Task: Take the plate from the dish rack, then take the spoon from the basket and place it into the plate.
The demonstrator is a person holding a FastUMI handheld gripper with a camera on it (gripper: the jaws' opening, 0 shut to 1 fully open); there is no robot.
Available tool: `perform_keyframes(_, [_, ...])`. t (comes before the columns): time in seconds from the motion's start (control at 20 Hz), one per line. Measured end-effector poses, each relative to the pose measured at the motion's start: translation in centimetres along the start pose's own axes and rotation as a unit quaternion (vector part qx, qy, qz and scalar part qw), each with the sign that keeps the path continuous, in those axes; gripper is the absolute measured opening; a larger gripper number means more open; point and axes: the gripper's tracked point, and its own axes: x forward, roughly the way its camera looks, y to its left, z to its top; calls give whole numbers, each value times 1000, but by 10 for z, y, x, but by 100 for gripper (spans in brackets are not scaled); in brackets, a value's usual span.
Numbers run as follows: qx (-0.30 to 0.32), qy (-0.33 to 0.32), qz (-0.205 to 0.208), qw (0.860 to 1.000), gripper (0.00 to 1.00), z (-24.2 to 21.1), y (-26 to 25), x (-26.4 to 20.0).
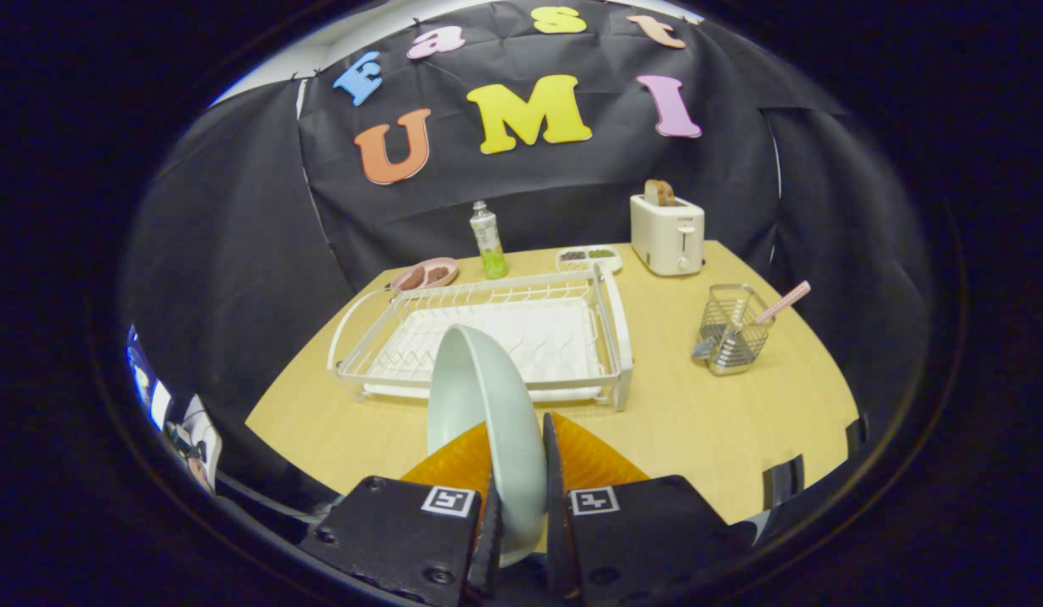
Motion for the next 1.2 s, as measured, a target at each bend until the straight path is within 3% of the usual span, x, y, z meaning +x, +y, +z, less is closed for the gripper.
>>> perform_keyframes(0.5, [59, 31, 8, 998, 30, -43, -41, 39])
perform_keyframes(1.2, [52, 40, -10, 998, 55, -65, -80, 63])
